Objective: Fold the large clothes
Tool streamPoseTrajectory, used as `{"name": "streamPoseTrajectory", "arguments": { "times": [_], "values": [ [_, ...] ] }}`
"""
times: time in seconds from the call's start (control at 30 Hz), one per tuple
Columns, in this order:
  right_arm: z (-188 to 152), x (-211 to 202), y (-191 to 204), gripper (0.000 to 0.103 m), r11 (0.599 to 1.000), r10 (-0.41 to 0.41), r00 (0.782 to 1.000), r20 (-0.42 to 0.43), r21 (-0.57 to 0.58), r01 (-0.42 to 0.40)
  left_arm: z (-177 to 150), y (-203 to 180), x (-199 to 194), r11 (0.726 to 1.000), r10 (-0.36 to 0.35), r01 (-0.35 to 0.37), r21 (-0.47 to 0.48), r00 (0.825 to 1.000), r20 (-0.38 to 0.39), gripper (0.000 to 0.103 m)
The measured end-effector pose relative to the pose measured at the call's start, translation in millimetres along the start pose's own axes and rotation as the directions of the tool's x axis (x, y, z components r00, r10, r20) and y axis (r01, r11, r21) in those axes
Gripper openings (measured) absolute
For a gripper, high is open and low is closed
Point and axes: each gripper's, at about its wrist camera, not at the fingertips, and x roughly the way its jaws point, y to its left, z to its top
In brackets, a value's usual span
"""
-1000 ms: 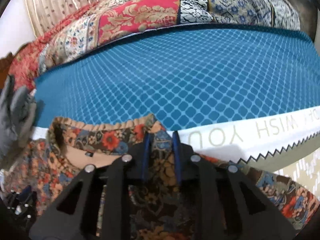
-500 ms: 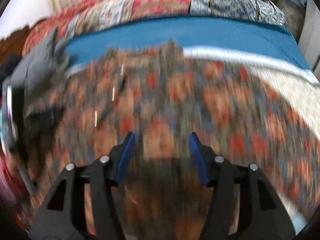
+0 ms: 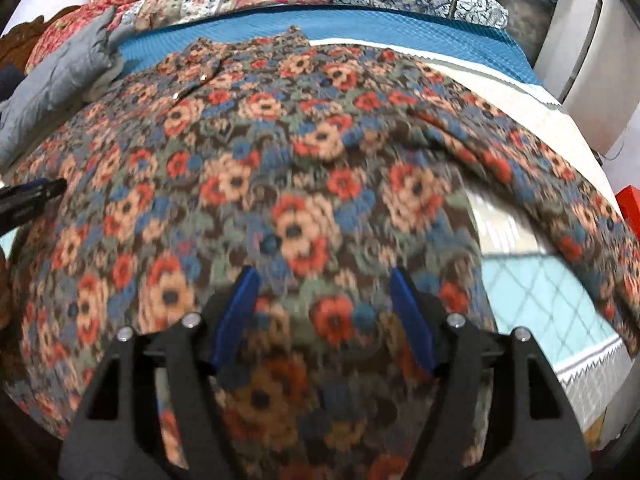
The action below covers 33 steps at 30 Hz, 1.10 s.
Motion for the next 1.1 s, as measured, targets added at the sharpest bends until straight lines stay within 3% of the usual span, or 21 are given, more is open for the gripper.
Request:
{"name": "streamPoseTrajectory", "arguments": {
  "times": [0.2, 0.63, 1.1],
  "values": [
    [-31, -17, -1, 0.066, 0.999, -0.026, 1.0, 0.009, -0.022, 0.026, -38, 2, -16, 1.0, 0.021, -0.021, 0.006, 1.0, -0.006, 0.0],
    [-85, -49, -7, 0.066, 0.997, -0.075, 0.997, 0.019, -0.03, 0.076, -80, 11, -41, 1.0, 0.013, -0.012, 0.013, 1.0, -0.006, 0.0],
    [-114, -63, -13, 0.066, 0.997, -0.075, 0.997, 0.035, -0.027, 0.076, -95, 7, -51, 0.997, 0.051, -0.05, 0.051, 0.998, -0.021, 0.0]
  ]
}}
